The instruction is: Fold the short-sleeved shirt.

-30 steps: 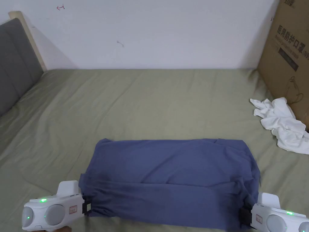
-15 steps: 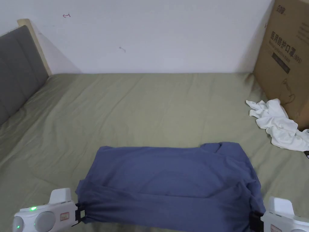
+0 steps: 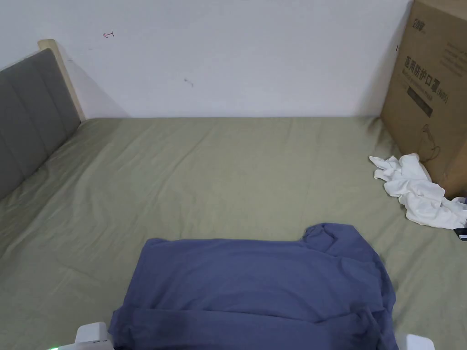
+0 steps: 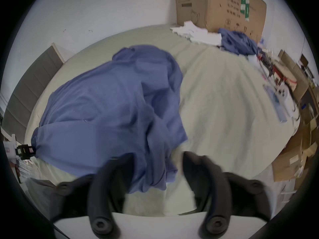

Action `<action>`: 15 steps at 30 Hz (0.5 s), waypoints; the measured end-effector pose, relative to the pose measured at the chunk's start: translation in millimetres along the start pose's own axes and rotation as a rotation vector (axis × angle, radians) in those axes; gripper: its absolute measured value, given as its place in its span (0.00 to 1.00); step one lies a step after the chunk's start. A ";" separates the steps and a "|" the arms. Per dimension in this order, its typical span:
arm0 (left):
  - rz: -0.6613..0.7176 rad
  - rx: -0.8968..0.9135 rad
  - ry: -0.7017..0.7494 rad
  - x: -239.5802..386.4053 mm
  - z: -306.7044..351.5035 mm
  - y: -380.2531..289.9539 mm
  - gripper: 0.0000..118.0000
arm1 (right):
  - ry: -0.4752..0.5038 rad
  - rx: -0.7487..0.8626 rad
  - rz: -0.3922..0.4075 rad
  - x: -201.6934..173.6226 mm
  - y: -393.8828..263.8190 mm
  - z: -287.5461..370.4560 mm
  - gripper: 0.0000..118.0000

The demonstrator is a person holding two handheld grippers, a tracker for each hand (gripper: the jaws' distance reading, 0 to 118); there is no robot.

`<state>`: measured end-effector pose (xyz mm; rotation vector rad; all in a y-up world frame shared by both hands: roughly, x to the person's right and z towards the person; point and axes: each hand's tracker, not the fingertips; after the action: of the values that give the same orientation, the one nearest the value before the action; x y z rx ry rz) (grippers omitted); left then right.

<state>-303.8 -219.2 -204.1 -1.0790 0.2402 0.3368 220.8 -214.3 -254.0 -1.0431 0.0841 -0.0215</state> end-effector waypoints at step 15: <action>-0.133 0.728 -0.125 91.0 157.7 63.7 0.48 | 0.050 0.693 0.070 -34.2 101.6 150.3 0.69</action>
<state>-239.8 -37.7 -216.7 -0.3510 0.1575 0.1701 196.4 -31.6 -264.4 -0.3469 0.1462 -0.0117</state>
